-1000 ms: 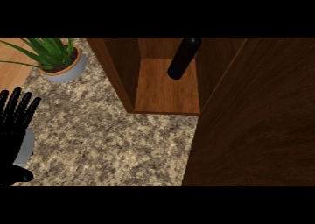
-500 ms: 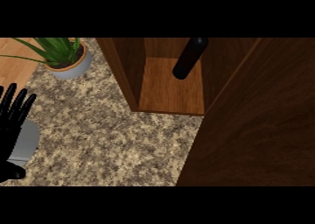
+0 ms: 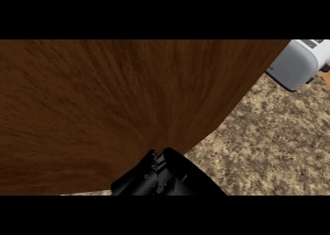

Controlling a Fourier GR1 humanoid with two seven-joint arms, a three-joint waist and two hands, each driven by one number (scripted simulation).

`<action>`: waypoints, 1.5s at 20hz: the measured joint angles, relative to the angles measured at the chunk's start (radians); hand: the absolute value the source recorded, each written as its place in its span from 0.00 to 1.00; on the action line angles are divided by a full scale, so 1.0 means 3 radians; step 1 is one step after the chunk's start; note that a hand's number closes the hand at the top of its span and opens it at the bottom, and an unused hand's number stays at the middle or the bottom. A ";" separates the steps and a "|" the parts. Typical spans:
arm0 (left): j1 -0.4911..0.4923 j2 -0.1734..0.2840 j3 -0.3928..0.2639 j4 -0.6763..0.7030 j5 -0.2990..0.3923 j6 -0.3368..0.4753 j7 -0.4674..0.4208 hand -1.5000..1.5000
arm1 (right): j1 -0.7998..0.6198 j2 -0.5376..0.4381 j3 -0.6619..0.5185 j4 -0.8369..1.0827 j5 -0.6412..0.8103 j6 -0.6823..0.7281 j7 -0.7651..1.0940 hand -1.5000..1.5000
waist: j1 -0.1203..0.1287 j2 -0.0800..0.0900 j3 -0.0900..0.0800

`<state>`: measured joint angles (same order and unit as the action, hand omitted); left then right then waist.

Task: Pick up the wine, place it into the cabinet and close the cabinet

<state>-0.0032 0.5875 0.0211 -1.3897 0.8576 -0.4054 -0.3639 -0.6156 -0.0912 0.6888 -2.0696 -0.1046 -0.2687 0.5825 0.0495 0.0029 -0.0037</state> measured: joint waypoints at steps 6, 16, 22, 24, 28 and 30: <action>0.0058 -0.0038 0.0081 0.0019 -0.0033 -0.0102 -0.0025 0.00 | -0.0928 0.0230 -0.0259 0.0834 -0.0313 -0.0302 0.0027 1.00 | -0.0052 -0.0010 0.0023; 0.0103 -0.0118 0.0208 0.0040 -0.0101 -0.0217 0.0005 0.00 | -0.1190 0.0298 -0.0663 0.1821 -0.0839 -0.0219 -0.0534 1.00 | -0.0105 -0.0012 0.0033; 0.0042 -0.0200 0.0295 0.0101 -0.0177 -0.0205 0.0051 0.00 | -0.1167 0.0283 -0.0881 0.2295 -0.0891 0.0026 -0.0801 1.00 | -0.0119 -0.0017 0.0033; 0.0028 -0.0215 0.0324 0.0083 -0.0150 -0.0180 0.0103 0.00 | -0.1139 0.0296 -0.0920 0.2371 -0.0845 0.0142 -0.0934 1.00 | -0.0121 -0.0042 0.0014; -0.0058 -0.0237 0.0343 0.0154 -0.0188 -0.0185 0.0133 0.00 | -0.1125 0.0299 -0.0984 0.2533 -0.0814 0.0384 -0.1172 1.00 | -0.0113 -0.0083 0.0000; -0.0083 -0.0253 0.0356 0.0139 -0.0152 -0.0160 0.0178 0.00 | -0.1129 0.0279 -0.1021 0.2597 -0.0851 0.0523 -0.1239 1.00 | -0.0100 -0.0099 -0.0013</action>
<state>-0.0282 0.5117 0.1278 -1.3479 0.8119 -0.4534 -0.3104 -0.9542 -0.0074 0.3826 -1.2906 -0.3598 -0.1117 0.2108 0.0196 -0.0267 -0.0075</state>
